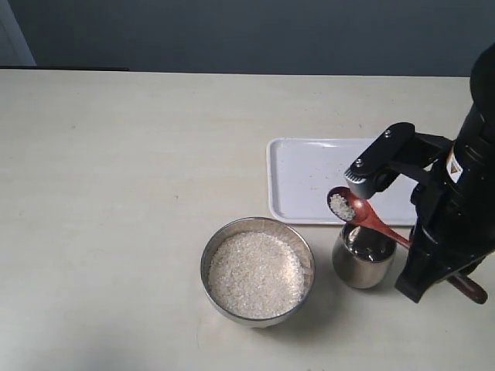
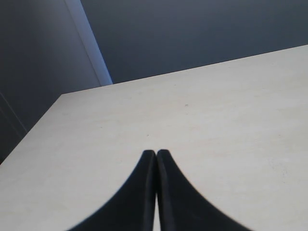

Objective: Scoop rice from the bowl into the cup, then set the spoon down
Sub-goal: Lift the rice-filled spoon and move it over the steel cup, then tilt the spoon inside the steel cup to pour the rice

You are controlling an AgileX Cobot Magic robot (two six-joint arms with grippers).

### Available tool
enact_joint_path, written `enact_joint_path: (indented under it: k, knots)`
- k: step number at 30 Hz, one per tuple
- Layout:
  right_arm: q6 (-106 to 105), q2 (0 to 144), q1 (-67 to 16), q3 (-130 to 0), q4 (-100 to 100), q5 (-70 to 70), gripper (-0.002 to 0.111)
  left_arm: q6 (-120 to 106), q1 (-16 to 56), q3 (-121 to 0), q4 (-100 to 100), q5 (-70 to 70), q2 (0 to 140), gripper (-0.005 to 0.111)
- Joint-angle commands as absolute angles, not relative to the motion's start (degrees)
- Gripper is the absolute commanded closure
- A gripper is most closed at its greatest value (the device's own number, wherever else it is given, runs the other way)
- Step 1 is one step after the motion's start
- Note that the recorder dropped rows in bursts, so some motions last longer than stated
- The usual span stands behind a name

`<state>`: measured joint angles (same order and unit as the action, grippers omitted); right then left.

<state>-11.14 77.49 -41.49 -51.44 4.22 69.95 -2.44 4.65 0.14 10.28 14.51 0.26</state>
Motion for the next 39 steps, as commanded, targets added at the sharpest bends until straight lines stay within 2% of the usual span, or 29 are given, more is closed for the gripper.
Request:
enact_joint_path:
  k: [1,9,18,39]
  knots:
    - [-12.2,76.9,-39.0,-51.2,5.2,70.0,0.109,-2.0,4.5,0.0,10.2,13.7,0.0,0.106]
    - [-12.4,76.9,-37.1,-51.1,5.4,70.0,0.109,-2.0,4.5,0.0,10.2,13.7,0.0,0.106]
    - [-12.4,76.9,-37.1,-44.8,7.4,70.0,0.109,-2.0,4.5,0.0,10.2,13.7,0.0,0.106]
    - [-10.4,76.9,-37.1,-44.6,13.0,70.0,0.109,-2.0,4.5,0.0,10.2,13.7,0.0,0.106]
